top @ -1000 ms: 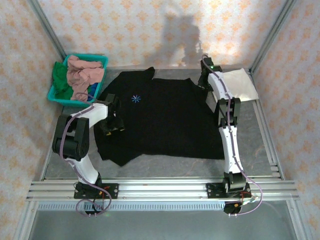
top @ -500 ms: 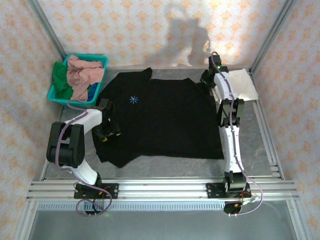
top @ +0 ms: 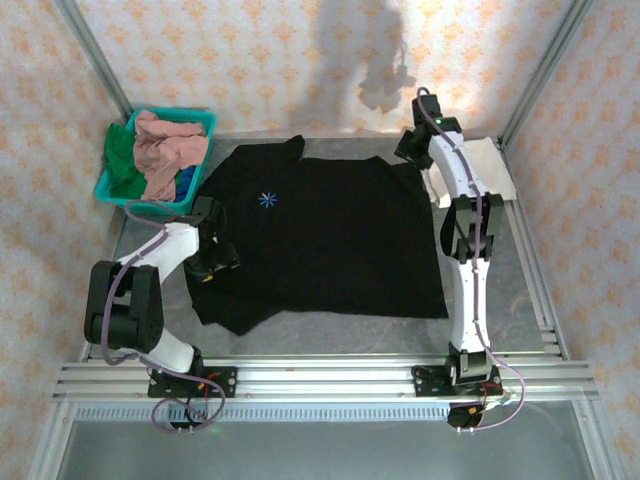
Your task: Fold and stack the t-shirts
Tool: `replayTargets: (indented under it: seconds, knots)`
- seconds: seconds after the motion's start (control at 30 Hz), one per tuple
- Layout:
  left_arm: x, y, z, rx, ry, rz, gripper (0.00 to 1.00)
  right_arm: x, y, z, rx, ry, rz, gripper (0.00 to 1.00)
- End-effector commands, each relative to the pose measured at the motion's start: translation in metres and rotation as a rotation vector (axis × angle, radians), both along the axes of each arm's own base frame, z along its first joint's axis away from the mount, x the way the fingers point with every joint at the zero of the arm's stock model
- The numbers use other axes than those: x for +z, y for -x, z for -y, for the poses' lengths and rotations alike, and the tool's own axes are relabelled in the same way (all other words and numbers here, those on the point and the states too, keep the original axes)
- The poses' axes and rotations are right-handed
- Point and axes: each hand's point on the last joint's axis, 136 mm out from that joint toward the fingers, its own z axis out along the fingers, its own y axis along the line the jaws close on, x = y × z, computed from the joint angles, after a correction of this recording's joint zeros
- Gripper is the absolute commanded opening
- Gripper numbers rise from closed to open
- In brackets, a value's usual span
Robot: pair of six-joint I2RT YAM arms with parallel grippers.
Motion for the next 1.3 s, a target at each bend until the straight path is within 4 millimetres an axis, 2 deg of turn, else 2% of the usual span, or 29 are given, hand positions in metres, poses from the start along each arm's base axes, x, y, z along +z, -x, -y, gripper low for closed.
replayTargets:
  seconds: [0.0, 0.1, 0.17, 0.27, 0.3, 0.37, 0.47, 0.57, 0.6, 0.7, 0.8, 0.87, 1.0, 1.1, 1.17, 1.27]
  knots:
    - [0.014, 0.014, -0.009, 0.076, -0.022, 0.011, 0.65, -0.01, 0.037, -0.007, 0.019, 0.091, -0.085, 0.47]
    - [0.04, 0.016, -0.017, 0.114, -0.051, 0.089, 0.77, 0.006, 0.072, -0.023, 0.065, 0.101, -0.073, 0.54]
    - [0.051, 0.025, -0.025, 0.148, -0.092, 0.108, 0.8, 0.016, 0.1, -0.025, 0.062, 0.096, -0.049, 0.62]
    - [0.058, 0.052, -0.036, 0.211, -0.146, 0.103, 0.81, 0.02, 0.154, -0.004, -0.025, 0.114, -0.047, 0.77]
    - [0.059, 0.062, -0.037, 0.23, -0.156, 0.102, 0.8, 0.015, 0.176, 0.006, -0.058, 0.129, -0.067, 0.81]
    - [0.058, 0.078, -0.034, 0.257, -0.151, 0.112, 0.79, 0.007, 0.22, 0.026, -0.128, 0.169, -0.11, 0.85]
    - [0.051, 0.102, -0.024, 0.288, -0.154, 0.109, 0.73, -0.011, 0.284, 0.045, -0.217, 0.188, -0.206, 0.88]
    - [0.03, 0.132, -0.019, 0.346, -0.157, 0.041, 0.69, -0.026, 0.34, 0.061, -0.309, 0.207, -0.291, 0.88]
    - [0.02, 0.138, -0.016, 0.356, -0.138, 0.031, 0.68, -0.03, 0.353, 0.062, -0.325, 0.18, -0.292, 0.88]
    - [-0.002, 0.143, -0.008, 0.382, -0.079, 0.033, 0.62, -0.045, 0.374, 0.054, -0.363, 0.061, -0.258, 0.85]
    - [-0.006, 0.137, -0.001, 0.37, -0.044, 0.04, 0.55, -0.057, 0.387, 0.051, -0.376, 0.02, -0.272, 0.84]
    - [-0.009, 0.13, 0.008, 0.354, -0.001, 0.044, 0.51, -0.06, 0.392, 0.057, -0.377, 0.063, -0.291, 0.85]
    - [-0.013, 0.121, 0.017, 0.33, 0.036, 0.045, 0.44, -0.067, 0.395, 0.064, -0.385, 0.116, -0.321, 0.86]
    - [-0.017, 0.116, 0.028, 0.329, 0.089, 0.06, 0.39, -0.077, 0.394, 0.058, -0.38, 0.092, -0.344, 0.86]
    - [-0.02, 0.114, 0.035, 0.331, 0.118, 0.079, 0.31, -0.082, 0.394, 0.057, -0.382, 0.091, -0.354, 0.87]
    - [-0.025, 0.117, 0.042, 0.313, 0.128, 0.064, 0.25, -0.086, 0.393, 0.057, -0.382, 0.096, -0.368, 0.88]
